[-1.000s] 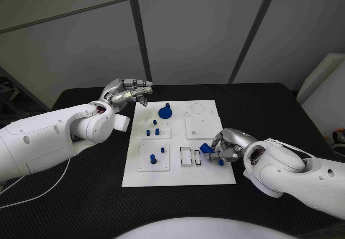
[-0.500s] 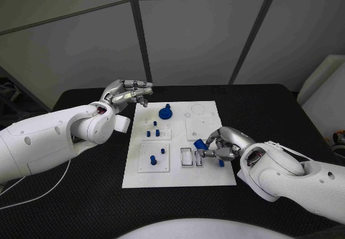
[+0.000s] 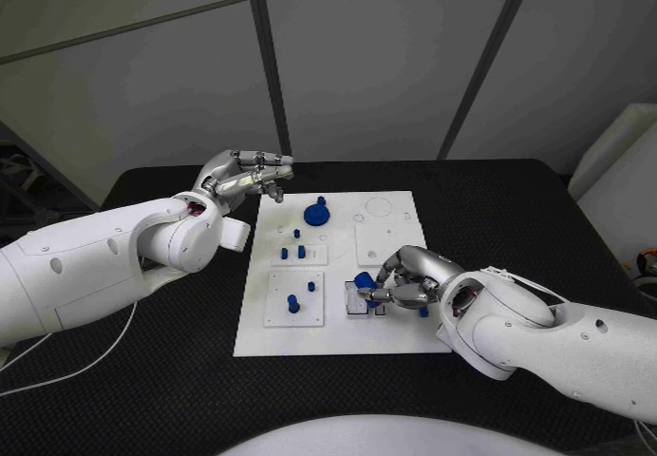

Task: Assemble the parts on the task board

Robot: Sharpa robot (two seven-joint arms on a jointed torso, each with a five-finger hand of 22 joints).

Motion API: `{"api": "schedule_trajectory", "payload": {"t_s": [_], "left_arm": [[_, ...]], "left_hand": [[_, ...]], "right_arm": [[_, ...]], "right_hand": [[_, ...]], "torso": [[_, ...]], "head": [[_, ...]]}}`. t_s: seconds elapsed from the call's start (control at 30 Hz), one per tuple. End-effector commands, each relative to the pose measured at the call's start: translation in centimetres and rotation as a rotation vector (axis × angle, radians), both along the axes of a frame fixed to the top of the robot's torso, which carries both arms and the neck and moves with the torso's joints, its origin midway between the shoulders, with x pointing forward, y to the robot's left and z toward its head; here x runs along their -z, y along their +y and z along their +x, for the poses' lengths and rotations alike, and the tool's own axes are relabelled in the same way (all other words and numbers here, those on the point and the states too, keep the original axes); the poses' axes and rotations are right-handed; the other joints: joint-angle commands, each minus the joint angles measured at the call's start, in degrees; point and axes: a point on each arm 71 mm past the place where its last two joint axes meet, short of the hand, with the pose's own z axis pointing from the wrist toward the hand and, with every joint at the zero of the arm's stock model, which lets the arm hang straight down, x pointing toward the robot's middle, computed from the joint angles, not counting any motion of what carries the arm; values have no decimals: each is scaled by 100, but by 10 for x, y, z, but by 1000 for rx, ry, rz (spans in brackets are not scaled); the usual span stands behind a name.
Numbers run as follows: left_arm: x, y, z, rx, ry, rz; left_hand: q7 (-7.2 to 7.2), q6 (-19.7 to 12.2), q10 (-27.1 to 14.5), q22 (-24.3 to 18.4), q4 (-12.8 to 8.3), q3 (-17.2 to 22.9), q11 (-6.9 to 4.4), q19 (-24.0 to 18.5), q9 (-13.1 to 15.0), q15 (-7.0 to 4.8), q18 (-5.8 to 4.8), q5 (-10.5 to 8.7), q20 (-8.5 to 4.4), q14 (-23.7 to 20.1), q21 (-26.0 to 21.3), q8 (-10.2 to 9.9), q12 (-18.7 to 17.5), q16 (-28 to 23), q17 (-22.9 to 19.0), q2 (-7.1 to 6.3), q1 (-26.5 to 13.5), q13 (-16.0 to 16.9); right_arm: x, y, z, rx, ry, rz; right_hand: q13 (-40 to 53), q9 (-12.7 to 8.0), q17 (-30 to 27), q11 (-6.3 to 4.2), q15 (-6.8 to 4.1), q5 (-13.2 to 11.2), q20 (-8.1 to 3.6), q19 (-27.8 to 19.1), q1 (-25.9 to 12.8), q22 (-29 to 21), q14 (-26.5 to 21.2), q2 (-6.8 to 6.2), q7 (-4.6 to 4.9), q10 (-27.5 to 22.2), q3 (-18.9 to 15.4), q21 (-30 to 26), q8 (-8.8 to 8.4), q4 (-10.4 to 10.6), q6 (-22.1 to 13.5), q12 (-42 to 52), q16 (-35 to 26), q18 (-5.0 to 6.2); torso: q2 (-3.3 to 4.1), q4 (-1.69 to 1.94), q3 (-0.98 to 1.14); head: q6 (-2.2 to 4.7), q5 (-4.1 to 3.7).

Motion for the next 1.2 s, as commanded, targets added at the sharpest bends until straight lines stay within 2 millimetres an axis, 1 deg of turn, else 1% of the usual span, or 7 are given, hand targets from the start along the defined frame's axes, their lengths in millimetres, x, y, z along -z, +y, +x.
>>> {"api": "schedule_trajectory", "payload": {"t_s": [0.03, 0.33, 0.6, 0.77, 0.9, 1.03, 1.2], "left_arm": [[-1, -2, 0, 12, -5, -7], [-1, -2, 0, 13, -5, -7], [-1, -2, 0, 13, -4, -7], [-1, -1, 0, 12, -4, -7], [-1, -1, 0, 12, -4, -6], [-1, -1, 0, 11, -4, -6], [-1, -1, 0, 11, -4, -6]], "left_hand": [[35, -10, -41, -7, -5, -40, -11, -42, -1, 9, -101, -4, 7, -33, -23, 25, 19, -8, -9, 51, -25, 7], [35, -10, -41, -7, -5, -40, -11, -42, -1, 9, -101, -4, 7, -33, -23, 25, 19, -8, -9, 51, -25, 7], [35, -10, -41, -7, -5, -40, -11, -42, -1, 9, -101, -4, 7, -33, -23, 25, 19, -8, -9, 51, -25, 7], [35, -10, -41, -7, -5, -40, -11, -42, -1, 9, -101, -4, 7, -33, -23, 25, 19, -8, -9, 51, -25, 7], [35, -10, -41, -7, -5, -40, -11, -42, -1, 9, -101, -4, 7, -33, -23, 25, 19, -8, -9, 51, -25, 7], [35, -10, -41, -7, -5, -40, -11, -42, -1, 9, -101, -4, 7, -33, -23, 25, 19, -8, -9, 51, -25, 7], [35, -10, -41, -7, -5, -40, -11, -42, -1, 9, -101, -4, 7, -33, -23, 25, 19, -8, -9, 51, -25, 7]], "right_arm": [[2, 4, 0, -27, 26, -9], [3, 7, 1, -30, 32, -13], [4, 8, 3, -26, 30, -12], [4, 8, 3, -28, 28, -10], [3, 9, 2, -38, 24, -4], [2, 10, 1, -55, 20, 1], [2, 10, 0, -70, 14, -6]], "right_hand": [[98, 25, 1179, 2, -41, -62, -2, 20, -159, 4, 526, 13, 3, 45, -68, 13, 15, 1, 29, -8, 20, -61], [110, 89, 1172, -3, -46, -310, -8, 12, -332, -2, 524, 30, -3, 45, -185, 3, 35, -4, 21, -31, 15, -59], [21, 203, 1130, 20, -24, -1756, 4, -42, -802, -76, 514, -173, 25, -44, -241, -66, 44, 7, -62, -193, -6, -42], [-39, 244, 1109, 40, -12, -2081, 20, -68, -1027, -113, 509, -334, 41, -102, -91, -101, 35, 11, -114, -288, -18, -34], [-30, 258, 1119, 41, -9, -2059, 24, -63, -1056, -104, 511, -322, 43, -98, -28, -98, 38, 8, -117, -289, -15, -35], [19, 294, 1135, 33, -14, -1668, 22, -46, -963, -79, 515, -253, 34, -63, 78, -85, 53, -5, -105, -258, -10, -39], [105, 355, 1159, 1, -42, -1111, 1, -21, -151, -40, 521, -80, 0, -2, 250, -65, 83, -212, -68, -204, -1, -46]], "torso": [[-3, -7, 2], [-2, -4, 4], [-1, -10, 2], [-5, -12, 1], [-4, -9, 4], [-6, -10, 4], [-6, -14, 4]], "head": [[-2, 11], [-15, 20], [-17, 22], [-17, 20], [-15, 20], [-13, 22], [-10, 23]]}}
